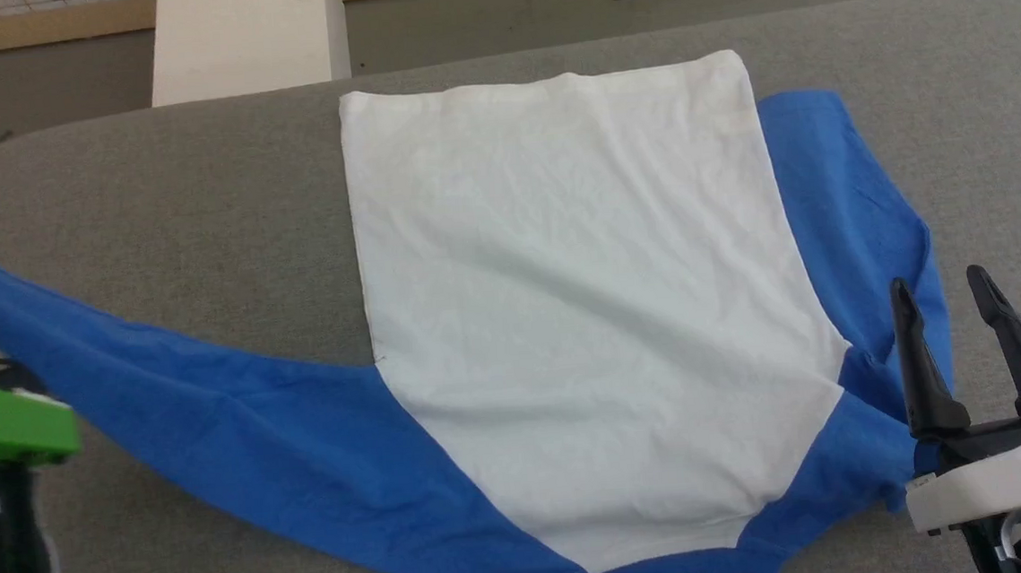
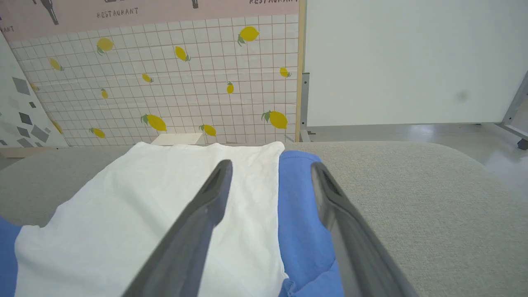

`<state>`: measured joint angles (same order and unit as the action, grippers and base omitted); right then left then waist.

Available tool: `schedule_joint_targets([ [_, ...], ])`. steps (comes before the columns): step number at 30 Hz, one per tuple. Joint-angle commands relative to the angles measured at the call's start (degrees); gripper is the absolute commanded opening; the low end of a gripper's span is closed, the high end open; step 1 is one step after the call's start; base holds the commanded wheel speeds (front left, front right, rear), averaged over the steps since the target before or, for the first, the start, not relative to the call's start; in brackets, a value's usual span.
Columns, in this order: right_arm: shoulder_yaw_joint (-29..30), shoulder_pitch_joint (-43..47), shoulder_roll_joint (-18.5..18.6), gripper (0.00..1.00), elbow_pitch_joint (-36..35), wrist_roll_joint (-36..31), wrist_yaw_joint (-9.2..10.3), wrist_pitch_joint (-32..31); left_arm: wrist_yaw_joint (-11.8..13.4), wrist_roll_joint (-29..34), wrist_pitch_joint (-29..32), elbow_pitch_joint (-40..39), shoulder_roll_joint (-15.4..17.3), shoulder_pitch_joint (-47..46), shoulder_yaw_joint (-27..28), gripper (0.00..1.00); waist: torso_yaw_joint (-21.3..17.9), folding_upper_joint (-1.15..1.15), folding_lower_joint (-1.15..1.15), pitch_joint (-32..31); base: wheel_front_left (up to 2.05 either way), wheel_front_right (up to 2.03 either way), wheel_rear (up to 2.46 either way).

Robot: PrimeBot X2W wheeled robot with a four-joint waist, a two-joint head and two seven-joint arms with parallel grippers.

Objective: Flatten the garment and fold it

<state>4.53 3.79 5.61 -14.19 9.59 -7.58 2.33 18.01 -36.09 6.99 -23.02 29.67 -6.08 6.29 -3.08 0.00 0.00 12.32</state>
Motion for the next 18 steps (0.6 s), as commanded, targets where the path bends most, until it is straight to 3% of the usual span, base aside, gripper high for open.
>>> schedule_joint_targets([
  [1,0.02,0.46,-0.01,1.00,-0.45,-0.37,0.09,-0.21,-0.44,1.37,0.45,-2.18,-1.15,-0.61,-2.82,0.00,1.05,0.00,0.00,-1.27,0.00,0.00,0.00],
  [6,-0.76,0.51,-0.11,1.00,-0.49,-0.17,0.09,-0.40,-1.50,4.02,2.20,-6.88,-6.35,-5.46,-15.90,0.00,0.40,0.00,0.00,-1.23,0.00,0.00,0.00],
  [9,-0.73,0.51,-0.16,1.00,-0.30,0.03,0.09,-0.43,-3.04,4.31,2.49,-5.99,-11.73,-9.18,-24.50,0.00,-0.45,0.00,0.00,-0.91,0.00,0.00,0.00],
  [15,-0.65,-0.14,-0.17,1.00,0.01,0.16,0.09,-0.48,-7.33,3.69,1.45,5.22,-21.40,-14.81,-36.91,0.00,-2.67,0.00,0.00,-0.02,0.00,0.00,0.00],
  [18,-0.80,-0.52,-0.25,1.00,0.28,0.28,0.09,-0.34,-9.28,3.08,0.34,12.52,-24.39,-17.01,-40.90,0.00,-3.95,0.00,0.00,0.39,0.00,0.00,0.00],
])
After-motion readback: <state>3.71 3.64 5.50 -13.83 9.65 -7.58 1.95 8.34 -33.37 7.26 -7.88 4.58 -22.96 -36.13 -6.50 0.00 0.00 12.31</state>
